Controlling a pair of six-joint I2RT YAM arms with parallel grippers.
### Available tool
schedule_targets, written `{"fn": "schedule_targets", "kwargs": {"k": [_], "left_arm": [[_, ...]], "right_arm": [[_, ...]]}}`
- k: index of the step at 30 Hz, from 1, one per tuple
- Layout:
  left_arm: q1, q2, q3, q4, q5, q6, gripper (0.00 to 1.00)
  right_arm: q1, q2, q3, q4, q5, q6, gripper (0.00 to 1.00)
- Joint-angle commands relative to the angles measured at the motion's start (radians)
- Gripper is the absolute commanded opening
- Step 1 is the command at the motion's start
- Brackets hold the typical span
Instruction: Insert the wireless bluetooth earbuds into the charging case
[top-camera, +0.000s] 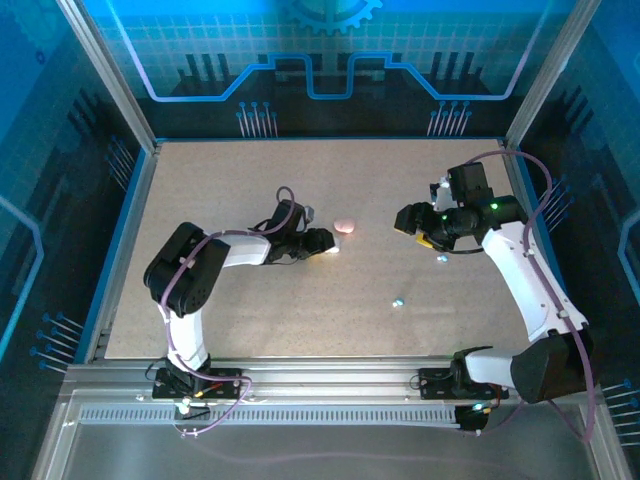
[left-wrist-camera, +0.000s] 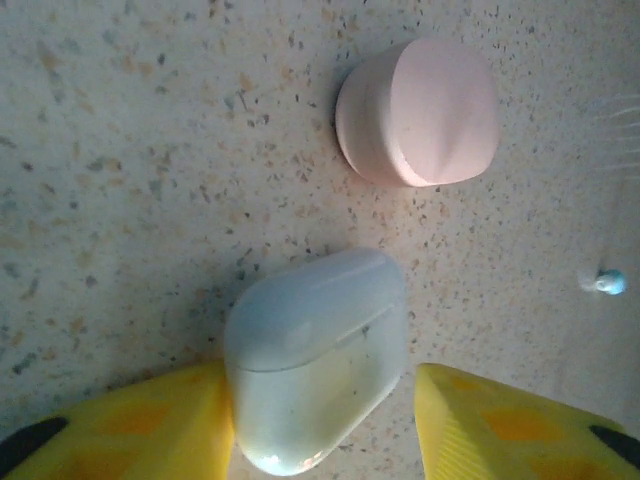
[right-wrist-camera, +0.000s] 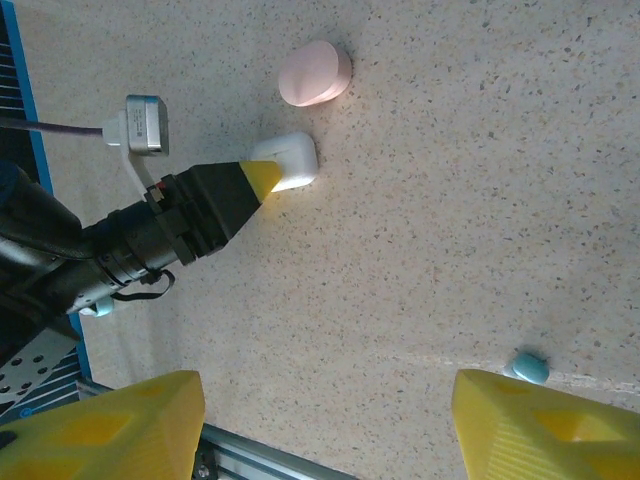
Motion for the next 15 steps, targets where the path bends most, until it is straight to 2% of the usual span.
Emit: {"fn": "schedule_targets", "kwargs": {"k": [1,7,11,15], "left_arm": [[0.011,-0.074,0.025,-0.196,-0.128,0.084,0.58],[0.013,-0.261,0.051,-0.445,-0.426,0.107,0.68],[0.021,-0.383,0.019,-0.587,-0.639,0.02,0.75],[0.072,-0.507,-0.069,-0.67,-0.774,-0.09,0.88]], "right_arm": [[-0.017,0.014,-0.005,0.02,-0.021,0.008,0.68],[-0.018,0.037,-0.005,0.052,-0.048,0.001,0.68],[-0.017,0.065,-0.004,0.065,-0.064,-0.012,0.68],[-0.018,0.101,0.005,0.066,-0.096,-0.034,0.69]]}}
